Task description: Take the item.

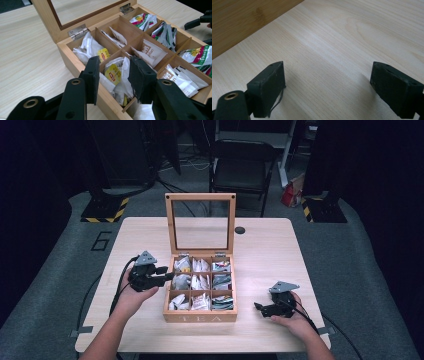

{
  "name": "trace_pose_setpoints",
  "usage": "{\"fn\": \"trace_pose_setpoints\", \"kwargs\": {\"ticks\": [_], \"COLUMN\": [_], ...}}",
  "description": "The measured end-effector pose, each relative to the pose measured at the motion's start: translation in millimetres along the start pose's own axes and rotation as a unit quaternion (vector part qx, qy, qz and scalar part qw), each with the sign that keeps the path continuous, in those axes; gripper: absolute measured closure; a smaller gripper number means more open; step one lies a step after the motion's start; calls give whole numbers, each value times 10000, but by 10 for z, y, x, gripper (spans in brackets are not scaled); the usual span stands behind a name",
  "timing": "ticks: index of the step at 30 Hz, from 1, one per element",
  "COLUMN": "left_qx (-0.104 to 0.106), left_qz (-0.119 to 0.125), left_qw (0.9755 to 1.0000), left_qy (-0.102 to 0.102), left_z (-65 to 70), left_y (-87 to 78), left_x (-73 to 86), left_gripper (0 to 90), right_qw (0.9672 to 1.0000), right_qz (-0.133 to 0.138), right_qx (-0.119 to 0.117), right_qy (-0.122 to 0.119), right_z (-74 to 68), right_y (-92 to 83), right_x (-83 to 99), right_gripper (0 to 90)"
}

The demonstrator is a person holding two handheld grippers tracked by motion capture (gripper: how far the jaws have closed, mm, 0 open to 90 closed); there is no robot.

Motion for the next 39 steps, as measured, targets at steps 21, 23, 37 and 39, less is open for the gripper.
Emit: {"fn": "trace_pose_setpoints", "kwargs": {"ticks": [21,23,37,39], "left_qx": [111,138,226,232], "left_qz": [-83,-88,-305,-270], "left_qw": [9999,9998,9992,9993], "left_qy": [79,81,146,96], "left_z": [61,68,131,132], "left_y": [174,195,349,361], "left_x": [-104,-103,-95,-87], "left_gripper": [625,636,682,686], "right_qw": [10000,10000,10000,10000], "right_qz": [-3,-2,-1,-3], "right_qx": [-2,-3,1,-3], "right_qy": [19,17,16,14], "right_z": [-2,-2,-1,-1], "right_y": [-1,0,-1,-1], "right_x": [1,1,1,1], "right_gripper": [119,119,119,119]}}
Point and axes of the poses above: each handheld gripper's, and its own axes: y roughly forward along the jaws, x roughly out of its underside, z roughly to its right, the point moved 1 cm from there along y, roughly forward along the jaws, and after that the axes turned 1 degree about -z, right-handed, at the moved point
